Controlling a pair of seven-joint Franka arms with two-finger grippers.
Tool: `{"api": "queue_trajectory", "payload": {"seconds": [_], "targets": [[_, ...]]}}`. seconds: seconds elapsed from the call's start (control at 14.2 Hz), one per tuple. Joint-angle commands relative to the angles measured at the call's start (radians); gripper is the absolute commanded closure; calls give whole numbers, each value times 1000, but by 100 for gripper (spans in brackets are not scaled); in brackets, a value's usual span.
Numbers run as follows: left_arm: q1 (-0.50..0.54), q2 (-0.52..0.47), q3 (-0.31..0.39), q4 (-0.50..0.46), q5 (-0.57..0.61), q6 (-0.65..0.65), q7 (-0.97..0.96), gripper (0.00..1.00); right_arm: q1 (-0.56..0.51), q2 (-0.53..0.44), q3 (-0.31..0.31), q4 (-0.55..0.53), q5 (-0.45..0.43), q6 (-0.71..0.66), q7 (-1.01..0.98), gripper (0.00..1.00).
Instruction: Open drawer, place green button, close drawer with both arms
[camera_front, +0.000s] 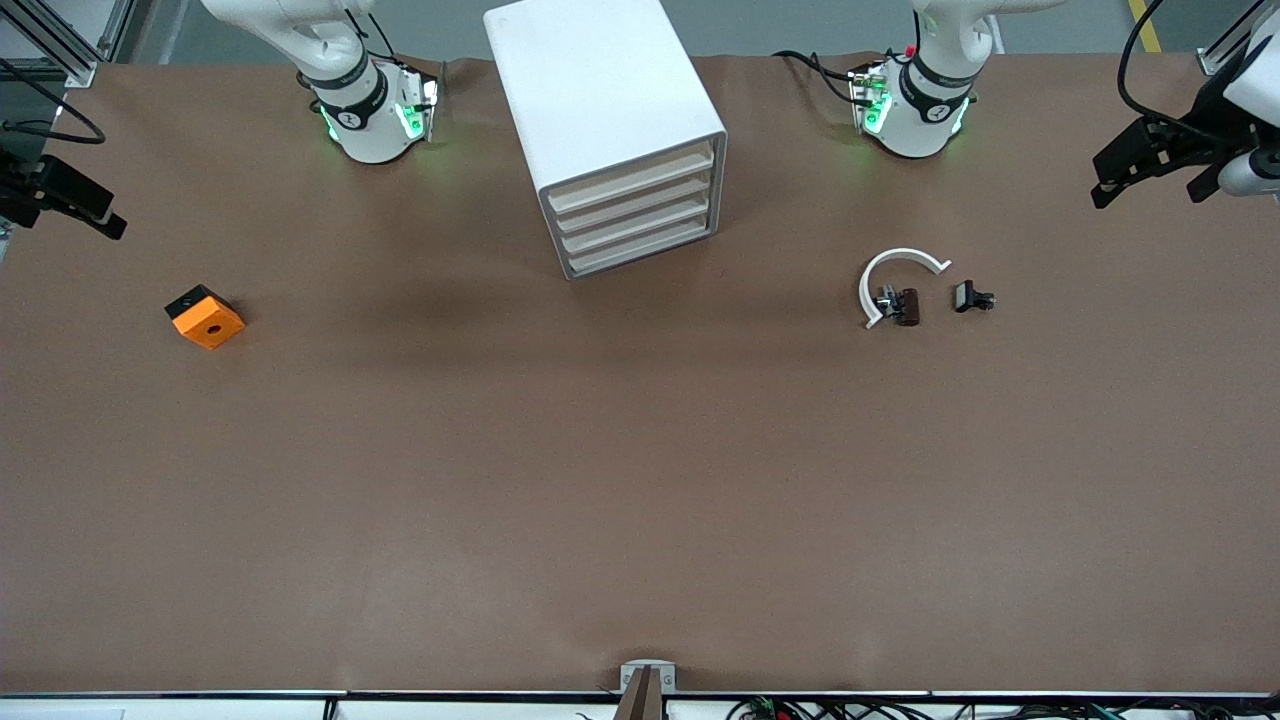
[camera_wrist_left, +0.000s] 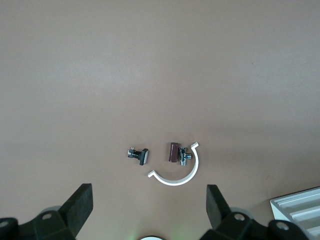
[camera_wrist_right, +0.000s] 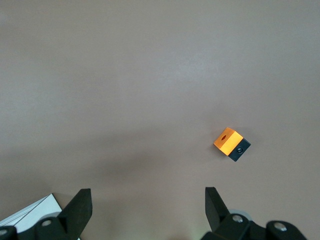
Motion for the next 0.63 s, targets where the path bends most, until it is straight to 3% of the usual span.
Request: {"api": "queue_trajectory", "payload": {"seconds": [0.0, 0.28, 0.56], "targets": [[5, 8, 4, -1, -11, -4, 10, 0, -16, 7, 14, 15, 0, -12, -6, 0], [4, 68, 4, 65, 9, -12, 0, 0, -16, 10, 14, 15, 0, -12, -7, 0], [5, 70, 7, 71, 9, -13, -17, 0, -16, 11, 14, 16, 0, -12, -7, 0]]}}
